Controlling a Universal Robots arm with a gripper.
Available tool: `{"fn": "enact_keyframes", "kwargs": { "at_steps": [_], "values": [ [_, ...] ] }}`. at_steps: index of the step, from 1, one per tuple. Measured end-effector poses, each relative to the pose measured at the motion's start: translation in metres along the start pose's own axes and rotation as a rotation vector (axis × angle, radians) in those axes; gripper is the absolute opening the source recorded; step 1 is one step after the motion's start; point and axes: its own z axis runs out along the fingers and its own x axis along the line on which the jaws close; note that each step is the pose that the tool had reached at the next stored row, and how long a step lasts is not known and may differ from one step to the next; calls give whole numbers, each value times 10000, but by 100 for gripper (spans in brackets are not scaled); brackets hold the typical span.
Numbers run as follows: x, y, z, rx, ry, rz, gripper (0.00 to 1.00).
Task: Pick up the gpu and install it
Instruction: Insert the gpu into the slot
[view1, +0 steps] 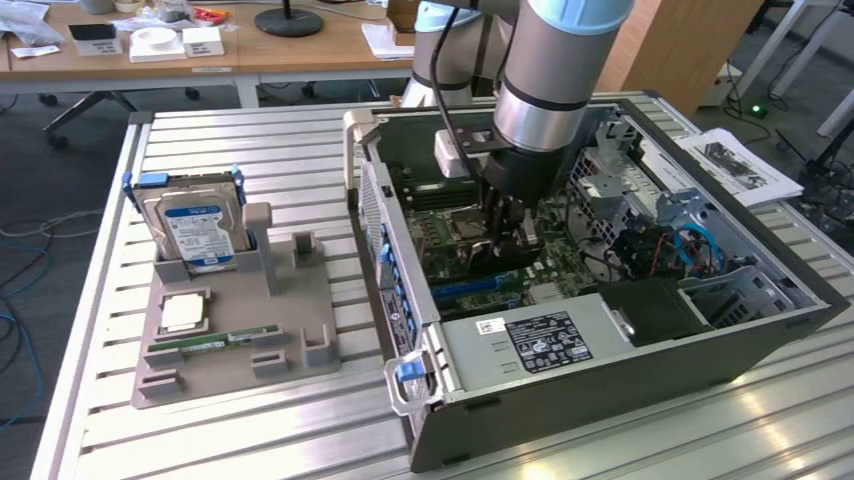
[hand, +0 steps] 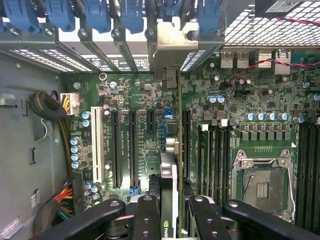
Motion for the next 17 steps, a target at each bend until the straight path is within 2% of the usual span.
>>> {"fn": "enact_keyframes", "kwargs": {
  "at_steps": [17],
  "values": [
    [13, 34, 0, 0, 0, 0, 27]
  ]
}}
